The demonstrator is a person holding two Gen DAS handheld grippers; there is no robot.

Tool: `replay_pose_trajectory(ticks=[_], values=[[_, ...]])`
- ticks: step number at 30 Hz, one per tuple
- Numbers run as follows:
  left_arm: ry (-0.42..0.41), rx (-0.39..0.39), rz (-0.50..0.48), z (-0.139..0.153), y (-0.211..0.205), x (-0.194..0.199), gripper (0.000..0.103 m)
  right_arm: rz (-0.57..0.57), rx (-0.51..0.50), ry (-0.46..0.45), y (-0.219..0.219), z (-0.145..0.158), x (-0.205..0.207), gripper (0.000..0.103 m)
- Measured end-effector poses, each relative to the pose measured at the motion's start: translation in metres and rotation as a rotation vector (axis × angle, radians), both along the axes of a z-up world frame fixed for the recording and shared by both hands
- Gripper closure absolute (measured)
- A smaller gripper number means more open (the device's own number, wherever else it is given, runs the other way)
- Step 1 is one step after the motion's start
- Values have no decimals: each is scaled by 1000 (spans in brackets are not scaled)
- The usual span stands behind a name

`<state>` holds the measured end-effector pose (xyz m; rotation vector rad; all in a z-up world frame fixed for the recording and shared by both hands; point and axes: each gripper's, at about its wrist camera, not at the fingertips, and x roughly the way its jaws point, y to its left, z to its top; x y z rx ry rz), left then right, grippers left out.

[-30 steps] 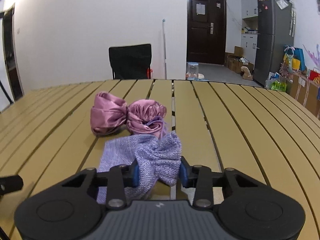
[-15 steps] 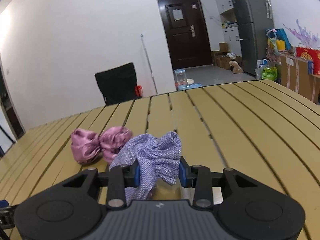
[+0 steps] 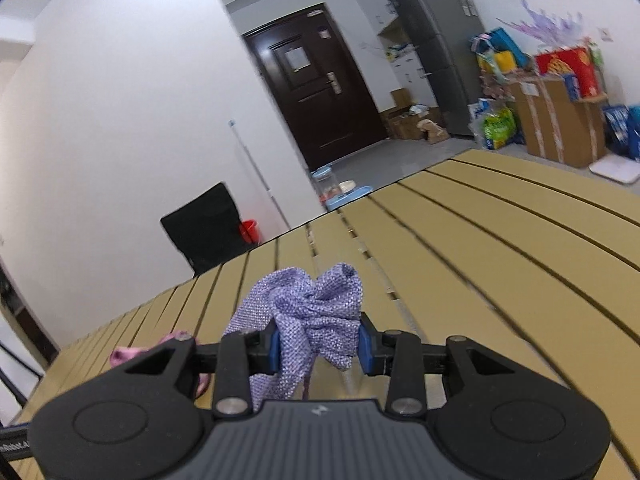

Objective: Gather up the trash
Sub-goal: 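Grasp the pink satin pouch with the left tool while the right tool holds the lavender bag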

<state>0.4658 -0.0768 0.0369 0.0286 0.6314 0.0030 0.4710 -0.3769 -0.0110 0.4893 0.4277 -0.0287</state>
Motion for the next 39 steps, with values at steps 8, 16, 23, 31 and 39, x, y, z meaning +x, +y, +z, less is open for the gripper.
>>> replay_pose_trajectory(ticks=[8,16,23,31,39], values=[[24,-15,-31,2,-30,38,0,-64,70,-14,-43,-11,3,68],[66,39,-39,-1,-70,84,0,-103,79,-4,-67,-18,6,68],[125,86,5,-16,-87,121,0,-116,64,-4,-67,-20,3,68],[148,96,38,-31,-86,131,0,-115,66,3,-60,-21,2,68],[170,67,53,-40,-81,136,0,-109,78,-1,-59,-20,2,68]])
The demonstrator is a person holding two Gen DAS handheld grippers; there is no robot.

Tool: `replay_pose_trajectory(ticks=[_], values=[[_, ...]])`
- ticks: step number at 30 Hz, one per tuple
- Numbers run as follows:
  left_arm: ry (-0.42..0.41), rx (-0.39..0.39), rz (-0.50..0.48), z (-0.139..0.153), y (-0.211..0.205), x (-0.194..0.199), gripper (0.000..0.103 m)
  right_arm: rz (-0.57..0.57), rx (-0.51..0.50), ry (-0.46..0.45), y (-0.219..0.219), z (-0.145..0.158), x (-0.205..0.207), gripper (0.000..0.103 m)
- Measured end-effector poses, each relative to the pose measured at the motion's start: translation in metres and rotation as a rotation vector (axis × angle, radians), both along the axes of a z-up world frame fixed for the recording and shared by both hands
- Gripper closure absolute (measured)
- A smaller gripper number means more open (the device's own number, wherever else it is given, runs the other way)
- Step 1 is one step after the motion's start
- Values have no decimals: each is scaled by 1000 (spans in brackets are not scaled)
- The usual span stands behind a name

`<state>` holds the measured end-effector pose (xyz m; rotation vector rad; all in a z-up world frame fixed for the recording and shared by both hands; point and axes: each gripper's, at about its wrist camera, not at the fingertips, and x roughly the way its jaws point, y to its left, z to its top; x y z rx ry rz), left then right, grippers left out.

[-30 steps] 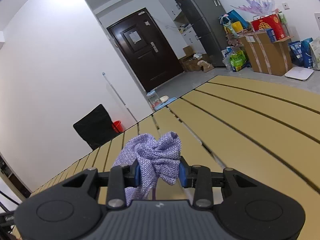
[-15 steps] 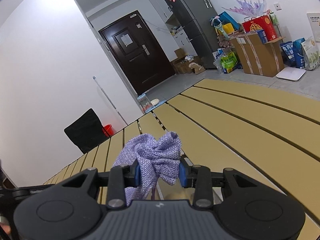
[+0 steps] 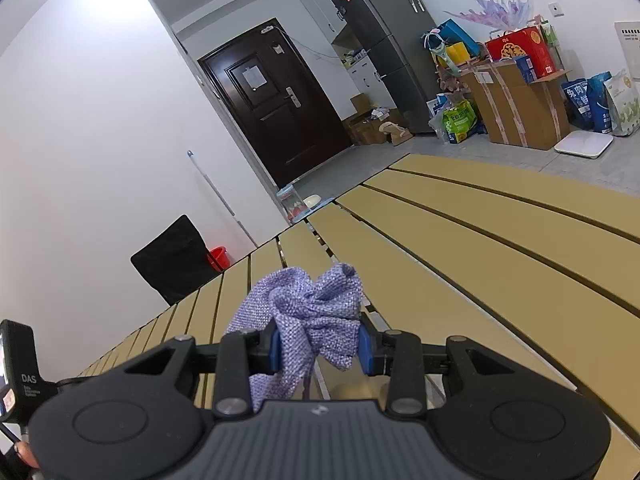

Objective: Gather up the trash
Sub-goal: 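Grasp the pink satin pouch with the left tool while the right tool holds the lavender bag, then carry both bags down from the table to the black bin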

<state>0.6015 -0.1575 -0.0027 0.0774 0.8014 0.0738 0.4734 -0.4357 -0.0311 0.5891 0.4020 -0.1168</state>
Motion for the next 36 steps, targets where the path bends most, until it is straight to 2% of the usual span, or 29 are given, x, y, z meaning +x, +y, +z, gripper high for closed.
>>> replay_pose_trajectory(ticks=[2,5,10,11,19,36], values=[[7,6,1,1,0,-1,4,5,4,-1,-2,-1,0,68],[3,11,16,2,3,-4,17,16,9,-1,-2,-3,1,68],[-34,23,-9,6,3,-18,44,30,11,-8,-1,-1,-1,68],[-42,19,-8,8,4,-22,46,31,13,-10,-1,0,-2,68],[-95,9,-33,23,7,-47,52,50,26,-25,-2,2,-5,68],[-209,-15,-53,61,17,-110,53,132,24,-75,2,14,-25,68]])
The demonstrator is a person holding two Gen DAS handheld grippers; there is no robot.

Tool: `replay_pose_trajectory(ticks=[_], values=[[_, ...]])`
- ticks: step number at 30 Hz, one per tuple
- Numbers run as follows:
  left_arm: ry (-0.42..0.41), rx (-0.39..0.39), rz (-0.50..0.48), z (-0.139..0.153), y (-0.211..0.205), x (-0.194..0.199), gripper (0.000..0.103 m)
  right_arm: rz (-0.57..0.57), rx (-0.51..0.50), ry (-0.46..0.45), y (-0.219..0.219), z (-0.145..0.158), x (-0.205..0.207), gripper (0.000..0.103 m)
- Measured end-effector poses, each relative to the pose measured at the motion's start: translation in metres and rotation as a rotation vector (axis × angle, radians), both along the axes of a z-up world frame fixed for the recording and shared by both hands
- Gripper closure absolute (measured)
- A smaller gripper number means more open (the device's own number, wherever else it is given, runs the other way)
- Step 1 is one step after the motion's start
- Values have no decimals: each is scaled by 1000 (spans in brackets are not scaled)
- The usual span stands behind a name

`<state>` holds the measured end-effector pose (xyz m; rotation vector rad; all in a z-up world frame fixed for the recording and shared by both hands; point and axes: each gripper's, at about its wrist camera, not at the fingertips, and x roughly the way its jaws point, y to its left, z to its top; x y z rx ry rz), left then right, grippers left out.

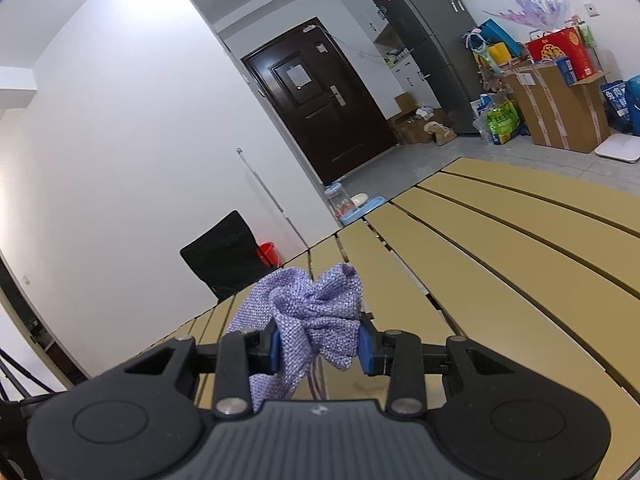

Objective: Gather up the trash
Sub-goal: 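Carry both bags down from the table to the black bin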

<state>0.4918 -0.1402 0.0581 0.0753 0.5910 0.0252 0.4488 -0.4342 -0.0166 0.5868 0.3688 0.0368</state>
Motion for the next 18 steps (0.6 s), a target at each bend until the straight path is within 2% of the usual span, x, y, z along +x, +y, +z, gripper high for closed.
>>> replay_pose_trajectory(ticks=[8,18], values=[[-36,-17,-13,14,2,-41,53,45,-4,-13,9,8,-19,68],[-87,-16,-51,31,5,-112,53,88,-33,-33,32,16,-60,68]])
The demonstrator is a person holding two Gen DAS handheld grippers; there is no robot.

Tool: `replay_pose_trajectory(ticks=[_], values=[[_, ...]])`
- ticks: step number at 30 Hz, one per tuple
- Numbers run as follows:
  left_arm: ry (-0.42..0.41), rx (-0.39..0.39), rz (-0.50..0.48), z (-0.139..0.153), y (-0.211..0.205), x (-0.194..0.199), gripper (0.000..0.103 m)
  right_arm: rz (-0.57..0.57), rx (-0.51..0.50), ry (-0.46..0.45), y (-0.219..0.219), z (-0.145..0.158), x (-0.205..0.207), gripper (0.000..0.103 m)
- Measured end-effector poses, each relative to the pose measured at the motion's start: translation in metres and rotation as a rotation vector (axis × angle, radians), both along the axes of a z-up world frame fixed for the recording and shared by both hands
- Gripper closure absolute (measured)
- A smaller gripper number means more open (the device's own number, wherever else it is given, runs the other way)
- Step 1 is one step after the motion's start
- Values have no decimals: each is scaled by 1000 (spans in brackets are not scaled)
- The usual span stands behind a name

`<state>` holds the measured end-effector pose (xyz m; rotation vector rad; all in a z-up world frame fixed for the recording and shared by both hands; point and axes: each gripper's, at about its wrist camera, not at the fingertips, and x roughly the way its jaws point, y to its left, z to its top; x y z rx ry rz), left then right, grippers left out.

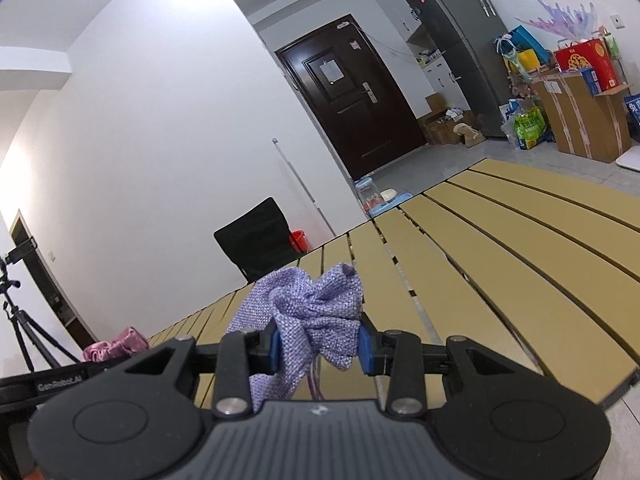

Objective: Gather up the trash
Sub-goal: 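Carry both bags down from the table to the black bin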

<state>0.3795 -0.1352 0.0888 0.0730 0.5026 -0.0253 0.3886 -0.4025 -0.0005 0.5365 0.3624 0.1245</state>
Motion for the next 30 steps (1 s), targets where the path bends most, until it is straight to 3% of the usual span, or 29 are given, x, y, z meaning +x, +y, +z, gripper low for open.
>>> replay_pose_trajectory(ticks=[15,30], values=[[-10,-21,5,3,21,-90,53,58,26,-2,33,-13,-79,68],[24,-10,19,-20,44,-144,53,122,8,95,47,-43,-132,68]])
